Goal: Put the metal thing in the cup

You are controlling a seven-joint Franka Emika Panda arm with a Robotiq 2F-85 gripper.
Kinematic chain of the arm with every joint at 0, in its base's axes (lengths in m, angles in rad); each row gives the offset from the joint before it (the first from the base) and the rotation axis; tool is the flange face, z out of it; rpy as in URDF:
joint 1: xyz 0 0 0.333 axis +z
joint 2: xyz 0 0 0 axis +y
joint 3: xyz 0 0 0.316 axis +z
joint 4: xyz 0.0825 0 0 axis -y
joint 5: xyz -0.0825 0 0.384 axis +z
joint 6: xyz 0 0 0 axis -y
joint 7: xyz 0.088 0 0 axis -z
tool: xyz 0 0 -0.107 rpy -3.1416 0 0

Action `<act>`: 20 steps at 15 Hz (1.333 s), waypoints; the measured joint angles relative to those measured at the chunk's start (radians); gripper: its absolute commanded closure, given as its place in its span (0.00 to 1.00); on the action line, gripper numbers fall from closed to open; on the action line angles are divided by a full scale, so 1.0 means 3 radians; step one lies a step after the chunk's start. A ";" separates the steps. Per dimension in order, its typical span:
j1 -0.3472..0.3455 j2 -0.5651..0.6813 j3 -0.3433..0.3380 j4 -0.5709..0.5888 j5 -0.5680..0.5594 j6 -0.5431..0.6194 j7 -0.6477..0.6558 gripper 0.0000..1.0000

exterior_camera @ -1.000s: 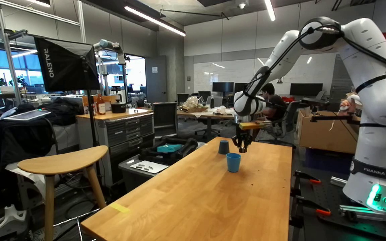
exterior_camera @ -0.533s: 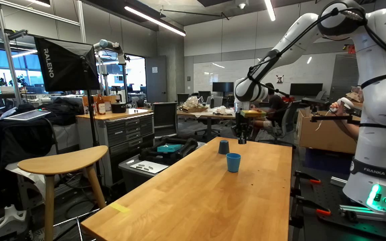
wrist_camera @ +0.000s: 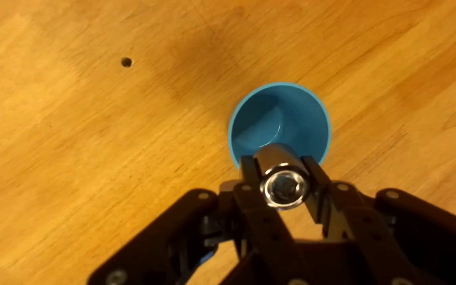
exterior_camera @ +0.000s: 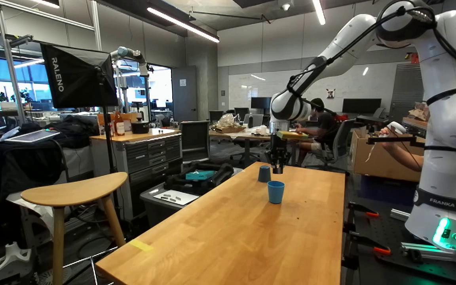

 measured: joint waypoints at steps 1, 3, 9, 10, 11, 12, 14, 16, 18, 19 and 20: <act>0.0014 0.0031 0.0010 0.0015 0.0016 0.0000 0.0000 0.89; 0.0032 0.0115 0.0023 0.0058 0.0030 0.0000 0.0000 0.89; 0.0076 0.0444 0.0038 0.0219 0.0031 0.0105 0.0001 0.43; 0.0080 0.0491 0.0039 0.0242 0.0031 0.0109 0.0001 0.38; 0.0084 0.0533 0.0039 0.0266 0.0031 0.0109 0.0001 0.30; 0.0085 0.0567 0.0039 0.0286 0.0031 0.0109 0.0001 0.43; 0.0087 0.0607 0.0039 0.0318 0.0031 0.0109 0.0001 0.66; 0.0088 0.0613 0.0039 0.0330 0.0031 0.0109 0.0001 0.80; 0.0088 0.0610 0.0039 0.0338 0.0031 0.0109 0.0001 0.95; 0.0088 0.0602 0.0038 0.0340 0.0031 0.0109 0.0001 0.96; 0.0088 0.0588 0.0037 0.0341 0.0031 0.0109 0.0000 0.98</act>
